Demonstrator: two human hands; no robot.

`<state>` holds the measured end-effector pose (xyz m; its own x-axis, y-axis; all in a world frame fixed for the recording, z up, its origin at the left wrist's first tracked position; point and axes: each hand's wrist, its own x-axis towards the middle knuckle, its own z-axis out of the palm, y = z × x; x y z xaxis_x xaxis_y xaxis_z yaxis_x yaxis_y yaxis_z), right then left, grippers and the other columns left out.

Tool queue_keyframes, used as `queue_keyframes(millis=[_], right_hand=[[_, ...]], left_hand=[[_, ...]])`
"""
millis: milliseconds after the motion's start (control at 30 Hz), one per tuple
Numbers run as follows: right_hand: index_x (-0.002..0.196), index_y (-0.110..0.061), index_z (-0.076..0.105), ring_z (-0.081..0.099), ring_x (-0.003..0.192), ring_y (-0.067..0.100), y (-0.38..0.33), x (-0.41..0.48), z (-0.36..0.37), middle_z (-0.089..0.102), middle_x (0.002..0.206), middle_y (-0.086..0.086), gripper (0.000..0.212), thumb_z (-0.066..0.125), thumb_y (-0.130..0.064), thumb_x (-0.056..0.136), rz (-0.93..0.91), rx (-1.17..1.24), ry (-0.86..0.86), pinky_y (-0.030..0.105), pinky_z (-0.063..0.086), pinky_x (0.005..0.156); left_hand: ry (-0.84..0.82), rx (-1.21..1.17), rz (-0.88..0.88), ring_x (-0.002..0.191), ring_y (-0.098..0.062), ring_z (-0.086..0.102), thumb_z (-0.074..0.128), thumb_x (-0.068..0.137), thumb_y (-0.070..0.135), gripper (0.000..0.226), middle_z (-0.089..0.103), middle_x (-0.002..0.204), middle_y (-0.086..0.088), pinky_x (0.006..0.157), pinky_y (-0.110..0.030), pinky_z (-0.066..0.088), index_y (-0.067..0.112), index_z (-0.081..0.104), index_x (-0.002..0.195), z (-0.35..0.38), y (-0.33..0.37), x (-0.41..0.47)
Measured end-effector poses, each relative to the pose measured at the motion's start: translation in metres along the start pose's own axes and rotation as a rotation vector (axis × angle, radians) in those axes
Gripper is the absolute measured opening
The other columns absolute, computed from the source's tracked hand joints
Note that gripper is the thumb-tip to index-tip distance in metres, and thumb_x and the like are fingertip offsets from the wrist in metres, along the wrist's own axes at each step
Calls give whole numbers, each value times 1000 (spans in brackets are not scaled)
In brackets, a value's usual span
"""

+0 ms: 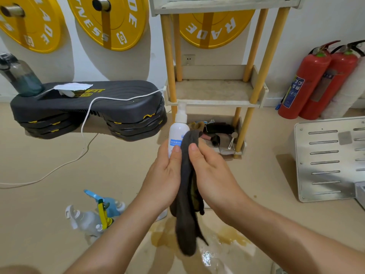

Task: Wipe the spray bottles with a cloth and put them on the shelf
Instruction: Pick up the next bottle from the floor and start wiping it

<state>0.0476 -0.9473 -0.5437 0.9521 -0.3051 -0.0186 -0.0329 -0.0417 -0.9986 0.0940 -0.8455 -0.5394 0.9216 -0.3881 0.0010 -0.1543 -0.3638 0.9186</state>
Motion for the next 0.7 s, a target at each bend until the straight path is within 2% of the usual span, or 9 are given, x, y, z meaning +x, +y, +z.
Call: queue_keyframes(millis=[100, 200, 267, 333, 367, 433, 500, 600, 700], right_hand=[[117, -34, 64, 67, 108, 12, -1, 2, -4, 72, 111, -8, 33, 43, -50, 98, 24, 34, -10, 45, 50, 101], [118, -32, 60, 69, 104, 13, -4, 6, -14, 71, 112, -3, 25, 54, -46, 98, 60, 101, -17, 42, 54, 97], [118, -27, 57, 71, 97, 12, -7, 7, -17, 71, 110, 6, 28, 64, -39, 93, 127, 162, -37, 37, 58, 90], [113, -20, 60, 71, 82, 13, -13, 8, -20, 72, 97, 9, 25, 66, -31, 92, 173, 255, -88, 29, 60, 75], [111, -16, 62, 68, 76, 13, -18, 9, -22, 70, 89, 7, 24, 66, -29, 91, 181, 258, -148, 27, 57, 69], [108, -11, 65, 63, 77, 15, -25, 10, -26, 66, 86, 6, 30, 69, -30, 86, 209, 247, -312, 28, 51, 71], [109, -8, 66, 63, 80, 18, -26, 10, -27, 67, 87, 8, 36, 69, -32, 83, 238, 251, -416, 31, 51, 75], [115, -4, 65, 68, 73, 17, -22, 9, -22, 67, 88, 11, 34, 61, -28, 92, 282, 281, -353, 28, 56, 70], [118, -2, 64, 68, 78, 23, -18, 9, -17, 67, 96, 18, 32, 56, -26, 99, 336, 412, -255, 30, 57, 69]], left_hand=[[-109, -90, 29, 105, 20, 54, 39, 103, 41, 31, 60, 115, 28, 85, -5, 40, 49, 36, 133, 1, 1, -3], [-280, 17, 71, 134, 12, 36, 44, 93, 52, 69, 40, 147, 27, 112, -24, 33, 45, 11, 153, 2, 1, -10], [-218, 84, 95, 135, 11, 33, 48, 82, 53, 72, 37, 150, 22, 113, -23, 30, 44, 26, 150, -5, 5, -8], [-60, -65, 82, 120, 9, 51, 61, 76, 49, 55, 55, 136, 14, 102, -19, 42, 39, 52, 130, -17, 13, -3], [-2, -181, 61, 114, 2, 59, 67, 78, 45, 45, 64, 124, 11, 100, -27, 48, 35, 59, 121, -24, 17, 0], [-11, -410, -4, 112, -14, 65, 73, 82, 34, 38, 73, 112, 5, 97, -39, 51, 24, 61, 117, -37, 20, 6], [-59, -545, -52, 107, -21, 69, 69, 76, 28, 46, 75, 109, -3, 91, -39, 53, 15, 59, 119, -46, 21, 9], [119, -515, 43, 92, -17, 71, 74, 66, 29, 49, 76, 99, -8, 85, -36, 57, 11, 60, 109, -47, 19, 10], [275, -387, 197, 86, -11, 71, 79, 65, 26, 42, 76, 93, 0, 73, -23, 56, 15, 58, 100, -34, 18, 6]])
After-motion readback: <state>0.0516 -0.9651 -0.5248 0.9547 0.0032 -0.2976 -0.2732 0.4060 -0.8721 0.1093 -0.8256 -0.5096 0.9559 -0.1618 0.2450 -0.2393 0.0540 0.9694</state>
